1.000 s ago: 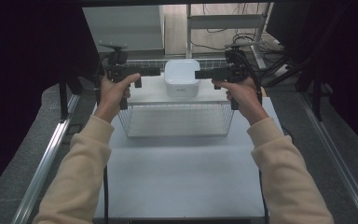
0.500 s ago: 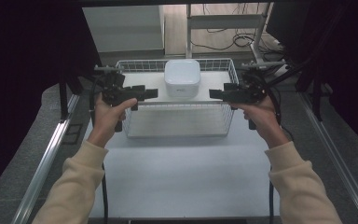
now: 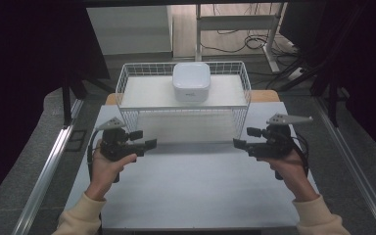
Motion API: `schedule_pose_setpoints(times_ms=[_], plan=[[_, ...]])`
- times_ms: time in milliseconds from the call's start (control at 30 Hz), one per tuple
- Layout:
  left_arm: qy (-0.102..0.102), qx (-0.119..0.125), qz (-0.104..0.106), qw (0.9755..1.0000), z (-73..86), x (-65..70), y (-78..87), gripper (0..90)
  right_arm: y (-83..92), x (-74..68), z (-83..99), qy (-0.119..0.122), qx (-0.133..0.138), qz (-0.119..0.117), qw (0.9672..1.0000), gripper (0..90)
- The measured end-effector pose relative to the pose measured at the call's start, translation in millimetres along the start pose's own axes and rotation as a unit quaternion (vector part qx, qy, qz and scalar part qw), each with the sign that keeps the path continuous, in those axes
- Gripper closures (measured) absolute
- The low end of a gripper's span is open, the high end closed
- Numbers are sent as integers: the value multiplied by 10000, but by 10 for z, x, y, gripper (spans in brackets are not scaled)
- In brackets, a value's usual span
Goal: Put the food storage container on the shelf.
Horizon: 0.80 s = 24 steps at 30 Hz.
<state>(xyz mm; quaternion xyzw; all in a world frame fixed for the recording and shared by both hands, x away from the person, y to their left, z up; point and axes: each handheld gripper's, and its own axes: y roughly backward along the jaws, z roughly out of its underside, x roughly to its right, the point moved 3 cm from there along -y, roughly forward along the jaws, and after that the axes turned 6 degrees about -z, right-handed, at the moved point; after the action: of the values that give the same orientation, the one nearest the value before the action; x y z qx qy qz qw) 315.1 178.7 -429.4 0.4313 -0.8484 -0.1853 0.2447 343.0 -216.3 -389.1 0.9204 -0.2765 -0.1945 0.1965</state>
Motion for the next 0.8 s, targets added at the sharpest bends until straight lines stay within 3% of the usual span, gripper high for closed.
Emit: schedule_pose_setpoints(times_ms=[133,400,467,600,800], plan=[[143,-228,-40,9996,287,-62,-87,264,-20,43,318,-19,-126,64,9999,250],[100,-380,-99,9992,480,-42,-126,259,-102,134,680,-187,-313,105,9993,250],[69,-432,-139,9989,526,-34,-143,258,-143,172,817,-246,-494,115,9984,250],[47,-545,-155,9984,607,-19,-180,256,-183,202,918,-321,-580,58,9978,250],[30,-629,-150,9979,649,-8,-218,254,-207,186,932,-272,-618,82,9977,250]])
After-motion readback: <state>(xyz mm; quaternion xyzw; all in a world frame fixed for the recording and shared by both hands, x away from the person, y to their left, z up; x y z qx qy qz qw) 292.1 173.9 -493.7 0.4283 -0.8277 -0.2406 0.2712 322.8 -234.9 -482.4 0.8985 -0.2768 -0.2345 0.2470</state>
